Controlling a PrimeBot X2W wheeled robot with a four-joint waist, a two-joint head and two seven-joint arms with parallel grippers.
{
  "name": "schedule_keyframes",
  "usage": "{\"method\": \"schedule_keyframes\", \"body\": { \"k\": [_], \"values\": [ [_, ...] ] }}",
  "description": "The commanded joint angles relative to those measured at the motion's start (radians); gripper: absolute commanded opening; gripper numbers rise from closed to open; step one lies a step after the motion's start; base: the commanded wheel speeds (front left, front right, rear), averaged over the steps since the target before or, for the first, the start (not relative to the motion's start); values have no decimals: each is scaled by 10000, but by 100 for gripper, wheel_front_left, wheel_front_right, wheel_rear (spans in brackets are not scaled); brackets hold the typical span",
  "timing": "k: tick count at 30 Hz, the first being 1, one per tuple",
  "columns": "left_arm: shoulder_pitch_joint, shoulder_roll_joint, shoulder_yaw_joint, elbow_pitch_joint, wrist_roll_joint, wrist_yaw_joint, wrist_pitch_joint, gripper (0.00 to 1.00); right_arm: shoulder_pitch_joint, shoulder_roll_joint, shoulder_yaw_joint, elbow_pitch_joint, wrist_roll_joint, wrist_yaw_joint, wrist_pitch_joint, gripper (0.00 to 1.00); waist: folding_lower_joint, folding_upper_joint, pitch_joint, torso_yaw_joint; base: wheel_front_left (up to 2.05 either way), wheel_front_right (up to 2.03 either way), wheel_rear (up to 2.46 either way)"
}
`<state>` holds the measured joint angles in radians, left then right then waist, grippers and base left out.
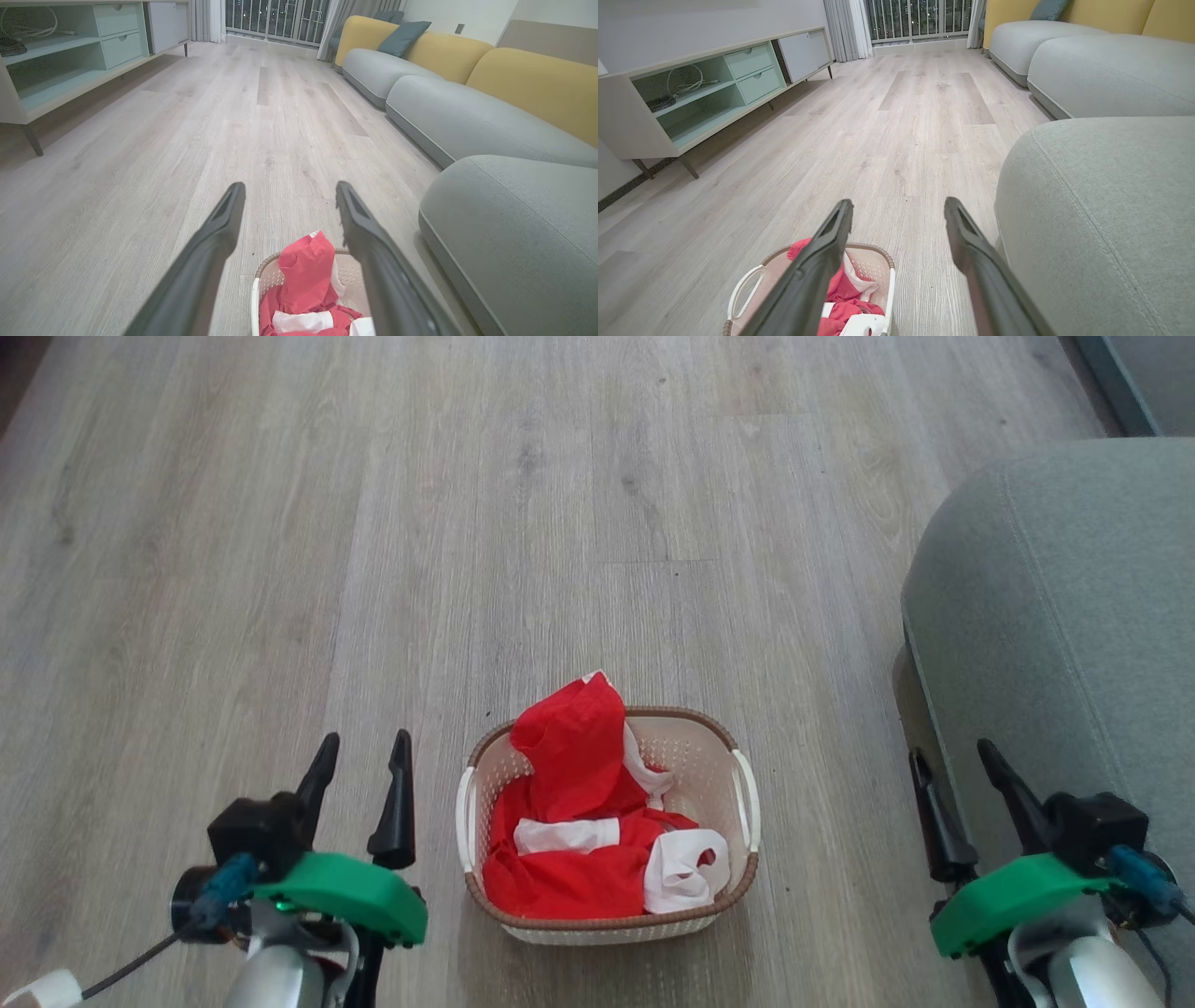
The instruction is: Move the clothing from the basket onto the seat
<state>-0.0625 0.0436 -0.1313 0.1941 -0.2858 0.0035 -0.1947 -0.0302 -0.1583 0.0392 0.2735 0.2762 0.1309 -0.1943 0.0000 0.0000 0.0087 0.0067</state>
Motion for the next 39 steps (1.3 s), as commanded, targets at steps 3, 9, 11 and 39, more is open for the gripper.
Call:
{"method": "schedule_keyframes", "body": {
  "k": [3, 9, 11, 39],
  "values": [
    [-603, 118, 250, -386, 462, -2, -214, 100, -462, -259, 218, -360, -485, -1, -212, 100, 0, 0, -6, -2, 0, 0, 0],
    [-614, 96, 317, -372, 1127, -50, -390, 100, -448, -295, 310, -388, -1119, -2, -390, 100, 0, 0, -27, -3, 0, 0, 0],
    [-622, 89, 331, -358, 1329, -78, -448, 100, -443, -311, 337, -397, -1343, -2, -449, 100, 0, 0, -24, 4, 0, 0, 0],
    [-1108, 67, 301, -352, 1797, -176, -671, 100, -806, -319, 223, -690, -2057, -2, -674, 100, 0, 0, 1119, -120, 0, 0, 0]
  ]
}}
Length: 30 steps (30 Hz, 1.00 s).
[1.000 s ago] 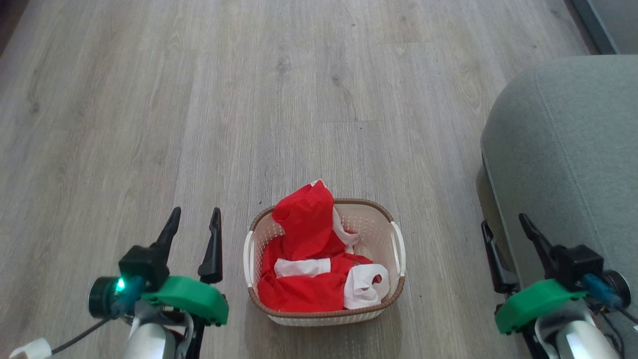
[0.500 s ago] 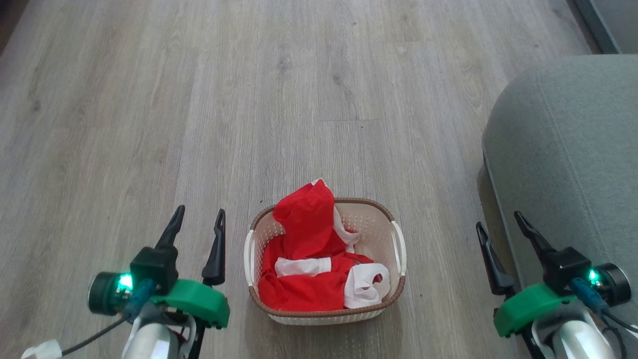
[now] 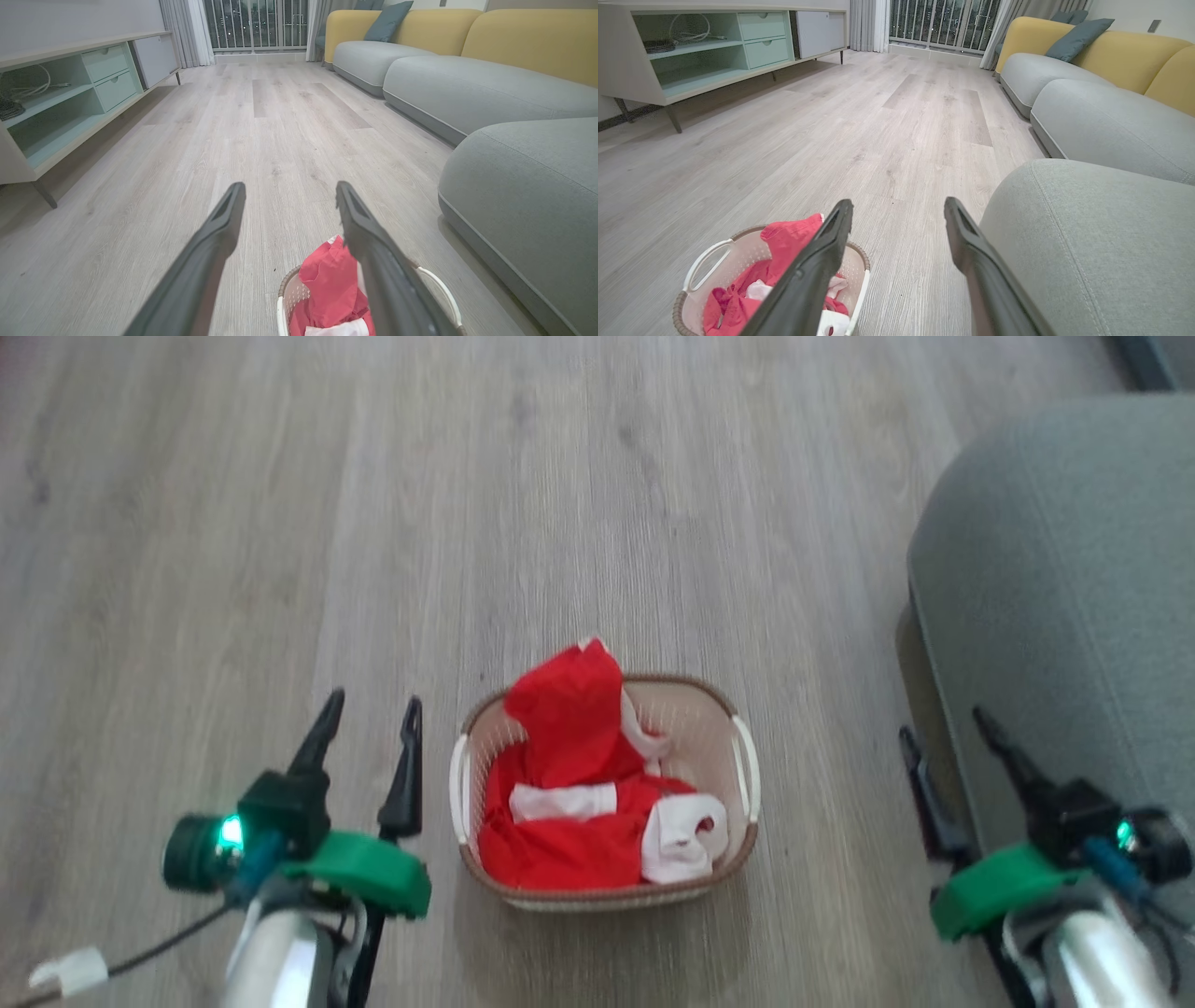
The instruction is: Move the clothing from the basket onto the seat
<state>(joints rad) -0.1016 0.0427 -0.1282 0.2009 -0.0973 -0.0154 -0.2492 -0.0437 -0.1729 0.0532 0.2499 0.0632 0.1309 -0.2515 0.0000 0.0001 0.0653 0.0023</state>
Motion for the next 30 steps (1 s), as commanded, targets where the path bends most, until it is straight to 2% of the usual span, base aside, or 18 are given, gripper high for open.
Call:
{"method": "schedule_keyframes", "body": {
  "k": [1, 7, 8, 11, 21, 30],
  "values": [
    [-849, 77, 234, -447, -99, 29, -126, 100, -792, -143, -10, -539, 87, -2, -103, 100, 0, -1, 835, -108, 0, 0, 0],
    [-2010, 76, -136, -228, 17, 141, -126, 100, -1852, 85, -526, -1086, 212, -2, -103, 100, 0, -1, 2881, -431, 0, 0, 0],
    [-2010, 76, -136, -228, 17, 141, -126, 100, -1852, 85, -526, -1086, 212, -2, -103, 100, 0, -1, 2881, -431, 0, 0, 0],
    [-2708, 76, -395, 351, 122, 131, -126, 100, -2381, 205, -602, -1267, 267, -2, -103, 100, 0, -1, 3794, -641, 0, 0, 0],
    [-5564, 76, -1630, 4052, 358, 84, -81, 100, -3768, 462, -352, -1528, 508, -2, -103, 100, 0, -1, 6057, -1439, 0, 0, 0],
    [-7984, 76, -2892, 7084, 271, 331, 1590, 100, -4353, 738, 53, -1641, 738, -2, -103, 100, 0, -1, 7123, -2212, 0, 0, 0]
  ]
}}
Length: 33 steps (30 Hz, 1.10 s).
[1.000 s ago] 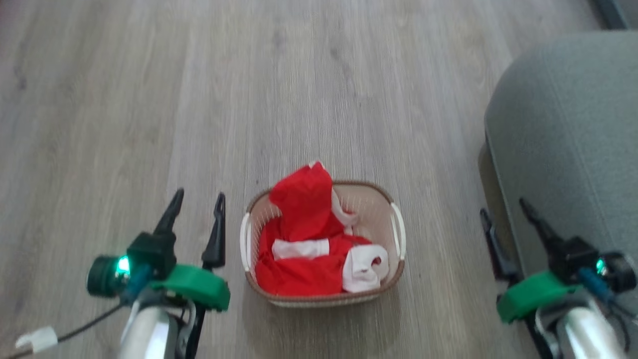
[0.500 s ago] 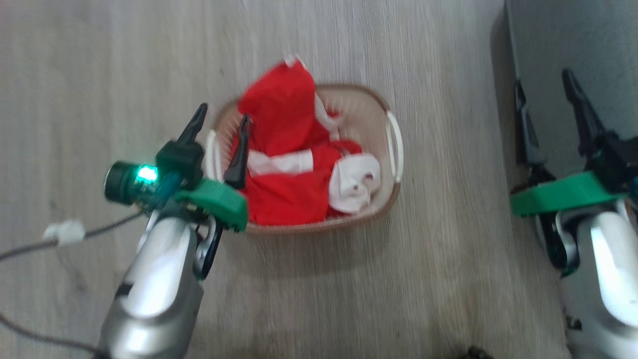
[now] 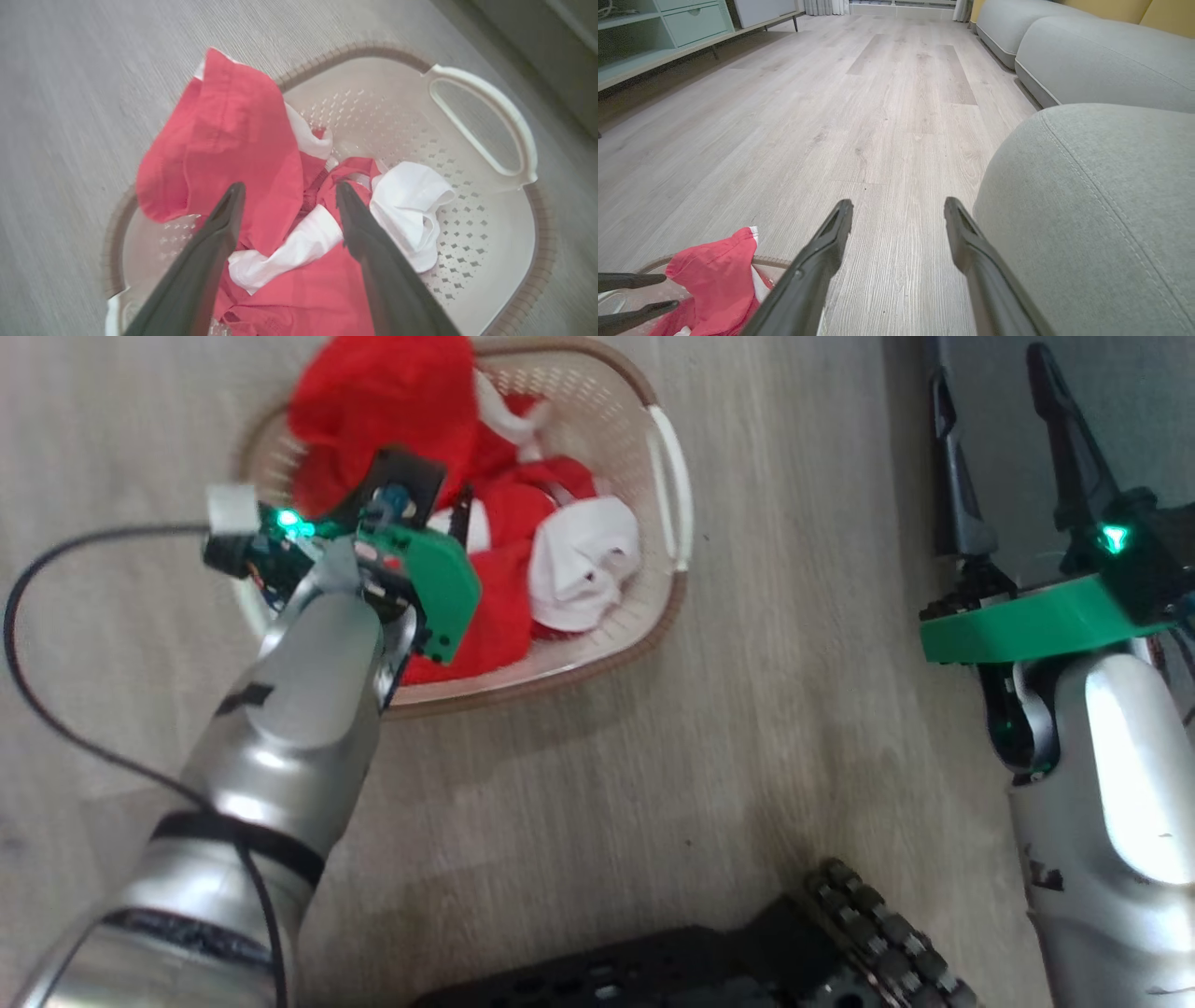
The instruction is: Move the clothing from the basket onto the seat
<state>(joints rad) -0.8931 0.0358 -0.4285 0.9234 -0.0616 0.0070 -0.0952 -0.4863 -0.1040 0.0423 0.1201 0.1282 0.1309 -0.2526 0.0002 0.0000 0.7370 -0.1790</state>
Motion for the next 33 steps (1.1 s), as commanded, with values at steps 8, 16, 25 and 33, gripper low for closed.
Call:
{"method": "schedule_keyframes", "body": {
  "k": [8, 16, 25, 33],
  "values": [
    [-1460, 194, -393, 1714, -15, 352, 1422, 100, -246, 293, 407, -458, 370, -2, -92, 100, -2, 0, 1246, -1114, 0, 0, 0],
    [-2071, 618, -533, 3090, 15, 306, 2489, 100, -383, 494, 598, -526, 679, -2, -92, 100, -2, 0, 2015, -1923, 0, 0, 0],
    [-2216, 1625, -825, 3487, 229, 458, 3180, 100, -369, 534, 663, -763, 1386, -2, -92, 100, -2, 0, 2716, -2715, 0, 0, 0],
    [-2212, 1451, -857, 3511, -30, 89, 2906, 0, -160, 536, 287, -743, 1633, -2, -92, 100, -2, 0, 2795, -2657, 0, 0, 0]
  ]
}}
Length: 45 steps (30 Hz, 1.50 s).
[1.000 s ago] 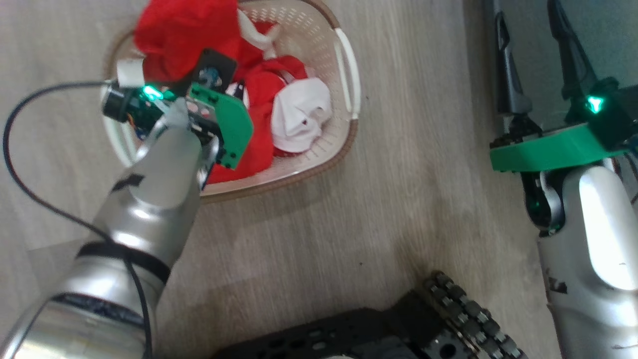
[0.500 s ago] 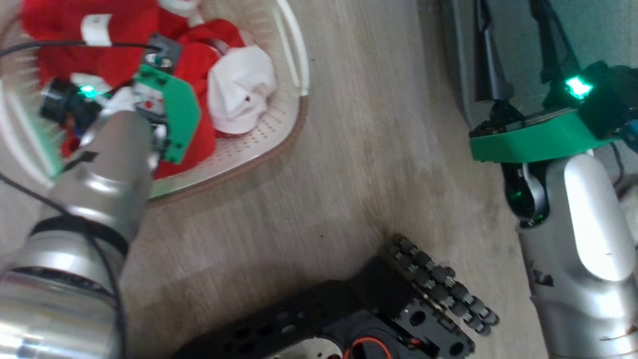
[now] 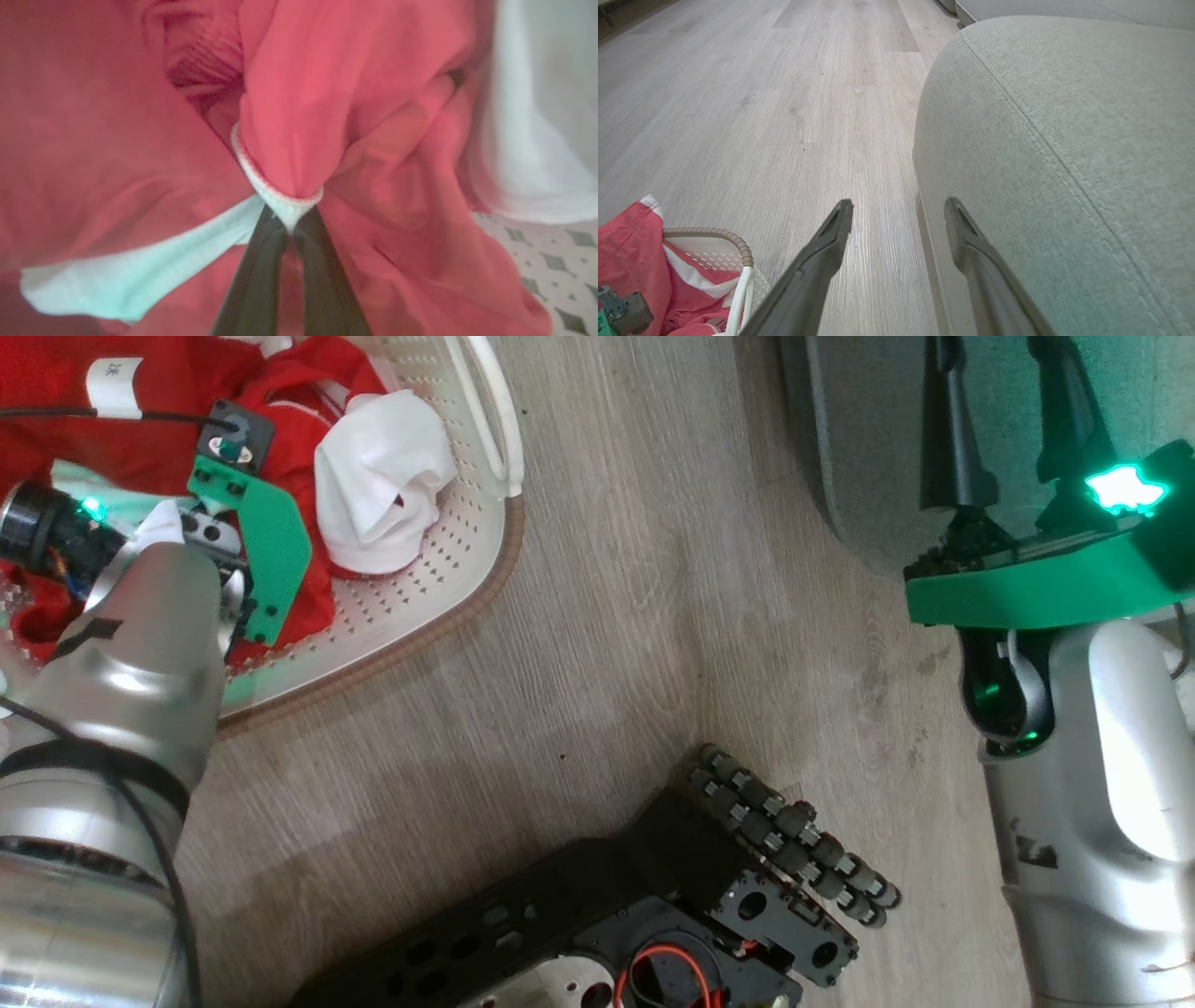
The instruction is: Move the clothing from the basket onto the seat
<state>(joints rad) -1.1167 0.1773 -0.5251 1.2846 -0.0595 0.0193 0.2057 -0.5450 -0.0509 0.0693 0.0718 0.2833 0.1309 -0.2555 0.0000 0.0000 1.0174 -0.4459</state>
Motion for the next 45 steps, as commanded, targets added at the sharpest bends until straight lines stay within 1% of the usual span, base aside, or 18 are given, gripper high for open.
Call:
{"method": "schedule_keyframes", "body": {
  "k": [1, 3, 8, 11, 13, 16, 20, 24, 28, 30, 32, 33, 39, 45],
  "values": [
    [12, -42, 135, -142, -118, -78, -258, 0, 418, 5, -27, -222, 99, -2, -63, 100, 0, 0, -66, 64, 0, 0, 0],
    [42, -309, 274, -259, -356, -164, -650, 0, 469, 5, -137, -140, 29, -2, -63, 100, 0, 0, -293, 293, 0, 0, 0],
    [504, -960, 752, -584, -1160, -364, -1886, 0, 865, 1, -595, 84, -478, -2, -63, 100, 0, 0, -1294, 1192, 0, 0, 0],
    [1043, -1170, 888, -796, -1594, -574, -2652, 0, 1162, -146, -800, 162, -645, -2, -63, 100, 0, 0, -2051, 1739, 0, 0, 0],
    [1500, -1239, 906, -952, -1921, -808, -3013, 0, 1403, -281, -907, 219, -716, -2, -63, 100, 0, 0, -2558, 2100, 0, 0, 0],
    [2312, -1263, 623, -1560, -2557, -1137, -3417, 0, 1728, -455, -1011, 326, -804, -2, -63, 100, 0, 0, -3378, 2568, 0, 0, 0],
    [3386, -1267, -20, -2734, -3553, -1237, -3716, 0, 2177, -623, -1147, 441, -871, -2, -63, 100, 0, 0, -4439, 3137, 0, 0, 0],
    [4290, -1268, -533, -3688, -4309, -1046, -3815, 0, 2716, -717, -1236, 572, -936, -2, -63, 100, 0, 0, -5416, 3570, 0, 0, 0],
    [4907, -1269, -652, -4442, -4677, -669, -4003, 0, 3191, -747, -1267, 650, -995, -2, -63, 100, 0, 0, -6270, 3831, 0, 0, 0],
    [5177, -1254, -547, -4799, -4802, -518, -4096, 0, 3405, -759, -1293, 685, -1029, -2, -63, 100, 0, 0, -6695, 3916, 0, 0, 0],
    [5485, -1108, -351, -5206, -4941, -336, -4196, 0, 3610, -773, -1270, 727, -1064, -2, -63, 100, 0, 0, -7114, 3943, 0, 0, 0],
    [5485, -1108, -351, -5206, -4941, -336, -4196, 0, 3610, -773, -1270, 727, -1064, -2, -63, 100, 0, 0, -7114, 3943, 0, 0, 0],
    [6553, -523, 282, -6728, -5341, 92, -4425, 0, 4256, -849, -1457, 770, -1191, -2, -63, 100, 0, 0, -8211, 4126, 0, 0, 0],
    [7423, 33, 831, -8061, -5404, 500, -4585, 0, 4724, -1044, -1394, 863, -1405, -2, -63, 100, 0, 0, -8968, 4347, 0, 0, 0]
  ]
}}
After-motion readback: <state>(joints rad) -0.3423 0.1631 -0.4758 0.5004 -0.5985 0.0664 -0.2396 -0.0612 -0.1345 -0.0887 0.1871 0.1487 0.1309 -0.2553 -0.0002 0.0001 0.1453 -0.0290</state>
